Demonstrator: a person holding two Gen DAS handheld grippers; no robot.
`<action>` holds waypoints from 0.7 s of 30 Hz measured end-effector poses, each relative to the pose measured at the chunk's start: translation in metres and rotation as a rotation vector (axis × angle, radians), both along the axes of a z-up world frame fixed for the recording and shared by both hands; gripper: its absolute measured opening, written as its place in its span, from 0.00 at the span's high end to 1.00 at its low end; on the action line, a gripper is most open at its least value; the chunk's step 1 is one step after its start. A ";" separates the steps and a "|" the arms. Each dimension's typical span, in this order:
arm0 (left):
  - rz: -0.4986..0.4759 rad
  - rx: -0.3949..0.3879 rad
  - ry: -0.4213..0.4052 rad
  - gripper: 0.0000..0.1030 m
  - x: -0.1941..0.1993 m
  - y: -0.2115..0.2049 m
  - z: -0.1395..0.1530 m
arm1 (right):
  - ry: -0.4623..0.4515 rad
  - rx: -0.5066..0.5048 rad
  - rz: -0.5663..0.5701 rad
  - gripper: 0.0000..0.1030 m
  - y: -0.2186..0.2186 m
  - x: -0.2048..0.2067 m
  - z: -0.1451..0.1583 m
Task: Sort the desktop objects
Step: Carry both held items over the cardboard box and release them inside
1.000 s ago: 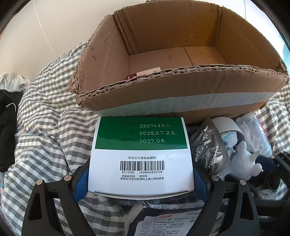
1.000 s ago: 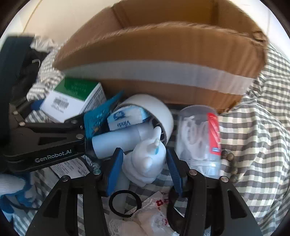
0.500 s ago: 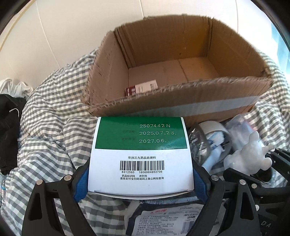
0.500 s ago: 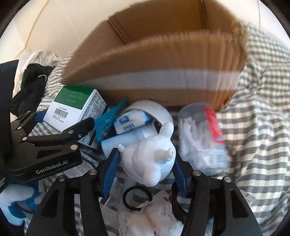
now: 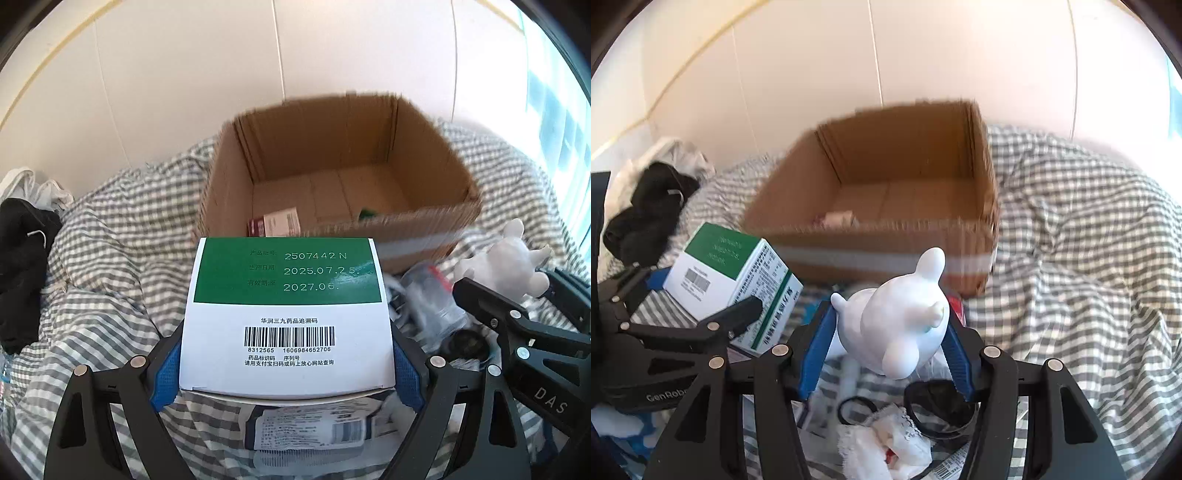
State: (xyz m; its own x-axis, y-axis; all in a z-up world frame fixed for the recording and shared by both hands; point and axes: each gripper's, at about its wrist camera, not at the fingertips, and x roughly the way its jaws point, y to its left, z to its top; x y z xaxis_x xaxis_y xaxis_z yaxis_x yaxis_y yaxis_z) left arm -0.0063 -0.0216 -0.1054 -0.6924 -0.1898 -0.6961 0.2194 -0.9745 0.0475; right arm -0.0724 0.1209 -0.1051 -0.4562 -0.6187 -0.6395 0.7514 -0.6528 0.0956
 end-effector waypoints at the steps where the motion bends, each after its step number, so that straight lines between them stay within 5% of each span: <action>1: 0.003 0.005 0.020 0.10 0.002 0.000 0.008 | 0.011 -0.014 0.000 0.45 -0.003 0.004 0.006; 21: 0.079 0.014 0.312 0.10 0.002 -0.035 0.113 | 0.206 -0.198 0.025 0.45 -0.004 -0.001 0.124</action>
